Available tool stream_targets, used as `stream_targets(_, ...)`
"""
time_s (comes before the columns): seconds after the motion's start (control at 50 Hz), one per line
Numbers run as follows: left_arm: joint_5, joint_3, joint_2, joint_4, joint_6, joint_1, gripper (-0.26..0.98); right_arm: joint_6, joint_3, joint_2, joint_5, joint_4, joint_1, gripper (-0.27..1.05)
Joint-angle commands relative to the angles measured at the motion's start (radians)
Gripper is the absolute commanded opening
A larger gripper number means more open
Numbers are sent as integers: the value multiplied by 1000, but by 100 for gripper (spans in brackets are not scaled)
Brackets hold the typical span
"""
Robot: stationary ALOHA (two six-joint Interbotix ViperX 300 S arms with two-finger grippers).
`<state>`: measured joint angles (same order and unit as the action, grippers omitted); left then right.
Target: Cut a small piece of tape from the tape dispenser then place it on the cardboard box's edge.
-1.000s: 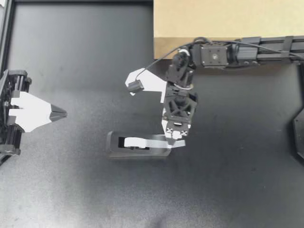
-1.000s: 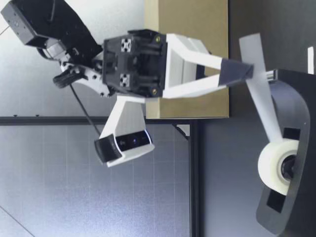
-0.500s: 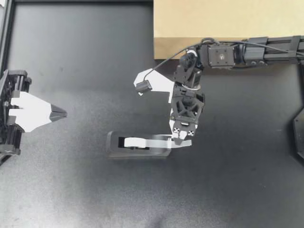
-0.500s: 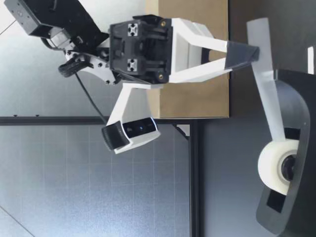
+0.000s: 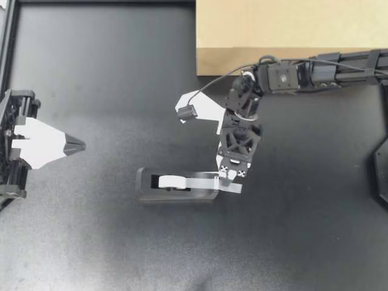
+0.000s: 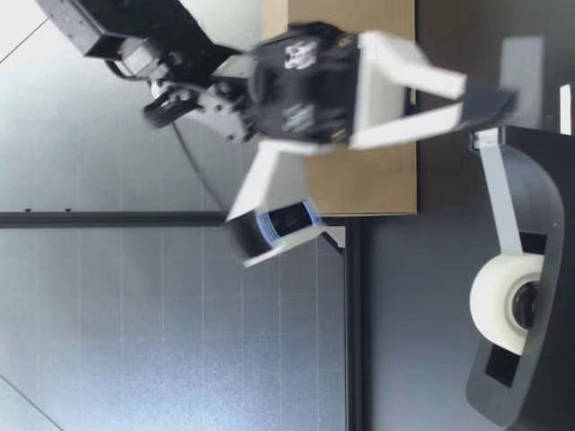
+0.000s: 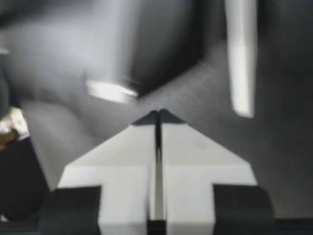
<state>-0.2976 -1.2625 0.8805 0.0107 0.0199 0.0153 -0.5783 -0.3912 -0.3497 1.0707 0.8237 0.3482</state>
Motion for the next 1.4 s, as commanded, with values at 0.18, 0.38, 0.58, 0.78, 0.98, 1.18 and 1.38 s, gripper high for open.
stream_targets(0.18, -35, 21, -55, 2, 2, 2, -12, 9, -32, 123, -80, -52, 2, -9)
stream_targets(0.38, -74, 43, -130, 34, 2, 2, -12, 17, -32, 296, -172, -156, -12, -9)
stream_targets(0.58, -97, 77, -215, 72, 2, 2, -9, 43, -32, 416, -287, -272, -86, -9)
stream_targets(0.78, -107, 129, -304, 101, 2, 2, 3, 140, -23, 442, -324, -387, -155, -9)
stream_targets(0.98, -133, 183, -390, 101, 0, 2, 25, 212, 15, 448, -333, -472, -187, -9)
stream_targets(1.18, -199, 221, -476, 101, 3, 2, 41, 232, 60, 446, -344, -520, -202, -9)
stream_targets(1.38, -224, 272, -561, 101, 3, 2, 43, 230, 95, 433, -353, -522, -202, -9)
